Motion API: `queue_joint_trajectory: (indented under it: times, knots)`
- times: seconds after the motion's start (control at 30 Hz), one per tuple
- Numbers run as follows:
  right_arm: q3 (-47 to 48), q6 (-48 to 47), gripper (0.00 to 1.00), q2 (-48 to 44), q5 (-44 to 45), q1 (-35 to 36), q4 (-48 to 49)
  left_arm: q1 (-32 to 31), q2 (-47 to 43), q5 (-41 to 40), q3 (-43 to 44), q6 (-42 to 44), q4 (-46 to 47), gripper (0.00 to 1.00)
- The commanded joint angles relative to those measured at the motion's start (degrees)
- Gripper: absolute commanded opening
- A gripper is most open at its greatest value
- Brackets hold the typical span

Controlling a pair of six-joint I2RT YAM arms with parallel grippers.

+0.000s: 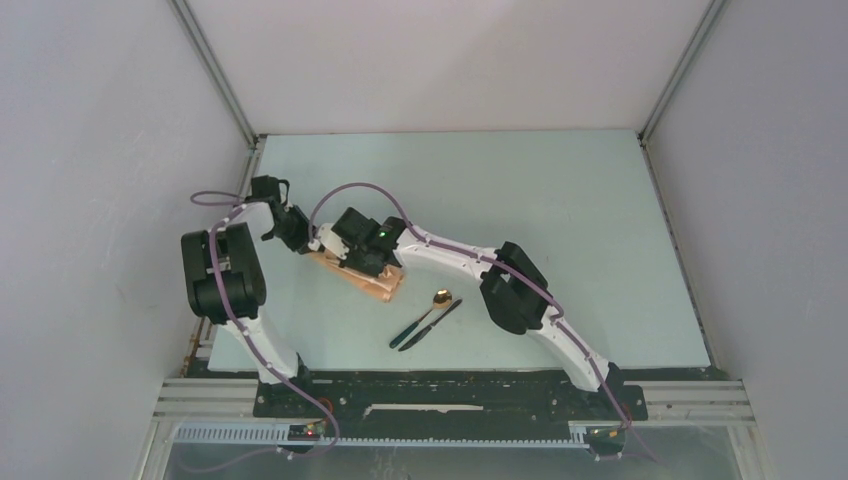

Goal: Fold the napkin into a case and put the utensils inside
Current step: Smooth out the smaller rectangle-folded napkin at the center of the board.

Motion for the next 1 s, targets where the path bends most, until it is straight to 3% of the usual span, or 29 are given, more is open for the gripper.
queue_joint_trajectory:
  times: [0.0, 0.2, 0.37, 0.63, 0.97]
  knots:
    - [2.59, 3.73, 0.0, -2.39, -0.39, 0.69, -1.86, 0.03, -9.6, -1.65, -4.41, -2.46, -0.03, 0.37]
    - [3.06, 6.46, 0.0, -1.61, -1.76, -0.05, -2.03, 0.07, -26.61, -2.31, -19.9, -9.1, 2.62, 0.42]
    - [1.84, 8.95, 0.0, -2.48, -3.74, -0.94, -1.3, -3.53, -33.19, 2.91, -31.82, -14.19, 6.63, 0.38]
    - [0.99, 11.0, 0.0, -3.54, -5.92, -1.03, -0.52, -13.19, -26.47, 5.34, -37.84, -22.75, 19.92, 0.39]
    - [1.51, 14.37, 0.0, -4.09, -8.06, -0.94, -1.69, -13.3, -24.22, 4.57, -39.78, -24.24, 25.43, 0.22]
